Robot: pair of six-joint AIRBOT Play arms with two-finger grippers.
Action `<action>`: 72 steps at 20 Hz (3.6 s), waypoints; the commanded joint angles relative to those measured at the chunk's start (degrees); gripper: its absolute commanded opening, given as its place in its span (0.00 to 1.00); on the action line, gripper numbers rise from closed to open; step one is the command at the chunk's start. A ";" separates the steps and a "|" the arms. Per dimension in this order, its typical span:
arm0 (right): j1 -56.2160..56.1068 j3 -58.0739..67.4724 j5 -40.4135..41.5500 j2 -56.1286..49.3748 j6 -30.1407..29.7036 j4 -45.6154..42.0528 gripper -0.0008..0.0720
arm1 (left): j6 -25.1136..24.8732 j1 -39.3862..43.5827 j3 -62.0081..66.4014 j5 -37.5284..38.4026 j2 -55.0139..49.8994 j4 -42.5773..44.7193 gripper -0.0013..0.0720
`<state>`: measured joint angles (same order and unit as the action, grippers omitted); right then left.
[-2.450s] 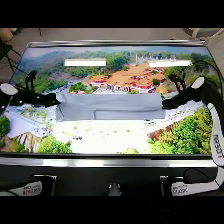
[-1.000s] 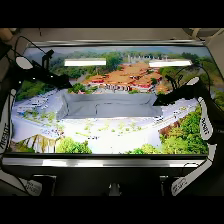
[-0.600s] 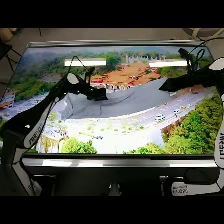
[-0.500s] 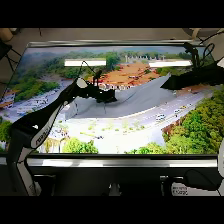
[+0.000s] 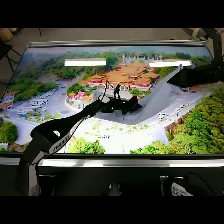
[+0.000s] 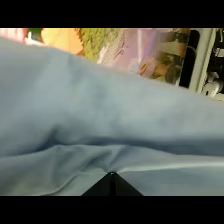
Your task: Fold the shirts.
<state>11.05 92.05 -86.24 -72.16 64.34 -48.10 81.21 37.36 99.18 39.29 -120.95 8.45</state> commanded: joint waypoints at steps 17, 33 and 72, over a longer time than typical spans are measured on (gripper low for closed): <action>-36.09 0.02 35.17 -37.27 -2.67 23.30 0.51 | -0.39 -46.10 -0.04 20.28 48.76 43.25 0.05; -10.27 -16.59 13.51 -26.03 3.74 -3.67 0.94 | -1.44 -44.06 -0.04 21.16 48.76 45.59 0.05; 44.50 -36.89 4.83 -8.52 -1.99 -37.48 0.03 | -0.63 -35.15 -3.26 21.14 47.80 45.16 0.05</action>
<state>55.37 62.94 -85.69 -83.02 61.95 -81.87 80.60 2.04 95.98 60.49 -73.10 53.63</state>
